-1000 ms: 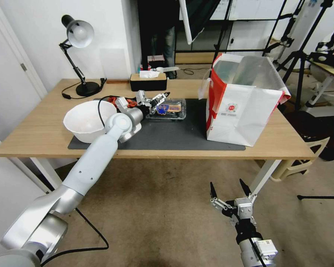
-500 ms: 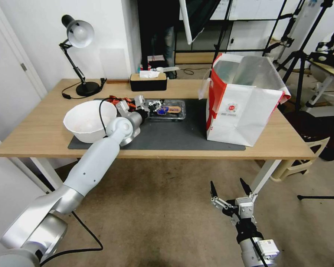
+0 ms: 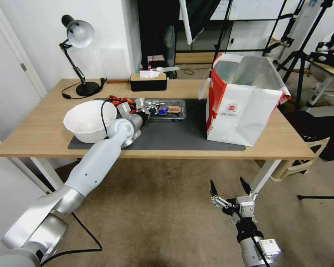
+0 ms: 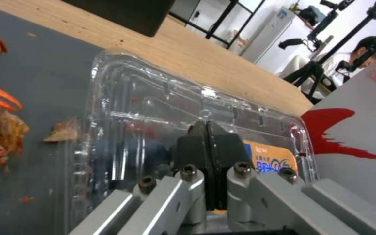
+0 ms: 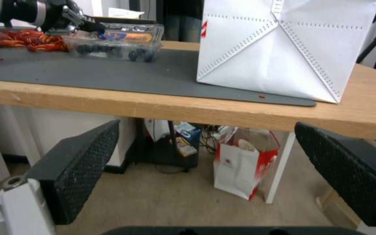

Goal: Close the takeout container lid, then place the container into the takeout bag.

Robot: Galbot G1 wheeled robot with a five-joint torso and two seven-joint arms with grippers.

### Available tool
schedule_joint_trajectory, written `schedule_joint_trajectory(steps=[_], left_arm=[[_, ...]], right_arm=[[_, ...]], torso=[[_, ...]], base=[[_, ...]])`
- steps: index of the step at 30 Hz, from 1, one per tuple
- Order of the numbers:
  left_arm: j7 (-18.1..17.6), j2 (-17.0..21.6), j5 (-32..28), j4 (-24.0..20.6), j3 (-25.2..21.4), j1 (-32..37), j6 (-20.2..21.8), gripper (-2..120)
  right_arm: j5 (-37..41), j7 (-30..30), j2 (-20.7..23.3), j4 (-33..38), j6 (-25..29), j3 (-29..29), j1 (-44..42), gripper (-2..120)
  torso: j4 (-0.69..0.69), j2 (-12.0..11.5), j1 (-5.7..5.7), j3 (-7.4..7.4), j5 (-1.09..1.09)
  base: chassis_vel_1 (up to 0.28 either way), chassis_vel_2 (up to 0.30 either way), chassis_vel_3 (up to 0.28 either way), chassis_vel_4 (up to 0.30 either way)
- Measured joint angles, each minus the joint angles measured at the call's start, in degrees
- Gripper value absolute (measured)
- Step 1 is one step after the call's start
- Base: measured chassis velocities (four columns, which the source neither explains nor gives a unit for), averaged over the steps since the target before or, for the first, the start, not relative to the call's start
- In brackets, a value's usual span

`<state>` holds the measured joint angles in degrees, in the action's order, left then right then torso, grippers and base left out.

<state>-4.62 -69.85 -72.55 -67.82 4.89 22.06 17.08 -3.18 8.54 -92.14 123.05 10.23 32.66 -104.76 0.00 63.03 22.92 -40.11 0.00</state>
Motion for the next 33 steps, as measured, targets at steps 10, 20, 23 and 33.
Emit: schedule_joint_trajectory(steps=[10, 20, 23, 33], left_arm=[[0.18, 0.37, -0.54, 0.36, -0.18, -0.13, 0.23, 0], [0.24, 0.50, -1.14, -0.30, -0.17, 0.46, 0.56, 0], [0.23, 0.31, -1.15, -0.26, -0.17, 0.50, 0.57, 0], [-0.09, -0.57, -1.11, 0.48, 0.13, -0.24, 0.57, 0]], right_arm=[[9.82, 4.27, 0.00, 1.01, -2.46, -0.25, 1.80, 100], [25.72, 10.80, 3.71, 0.84, -6.76, -0.63, 9.14, 100], [27.36, 11.37, 4.64, -0.04, -7.34, -1.12, 10.66, 100], [29.73, 11.05, 8.18, -4.22, -11.02, -5.57, 19.46, 100]], torso=[[0.00, 0.00, 0.00, 0.00, 0.00], [0.00, 0.00, 0.00, 0.00, 0.00], [0.01, 0.00, 0.00, 0.00, 0.01], [0.01, 0.00, 0.00, 0.00, 0.01]], base=[[0.000, 0.000, 0.000, 0.000], [0.000, 0.000, 0.000, 0.000], [0.000, 0.000, 0.000, 0.000], [0.000, 0.000, 0.000, 0.000]])
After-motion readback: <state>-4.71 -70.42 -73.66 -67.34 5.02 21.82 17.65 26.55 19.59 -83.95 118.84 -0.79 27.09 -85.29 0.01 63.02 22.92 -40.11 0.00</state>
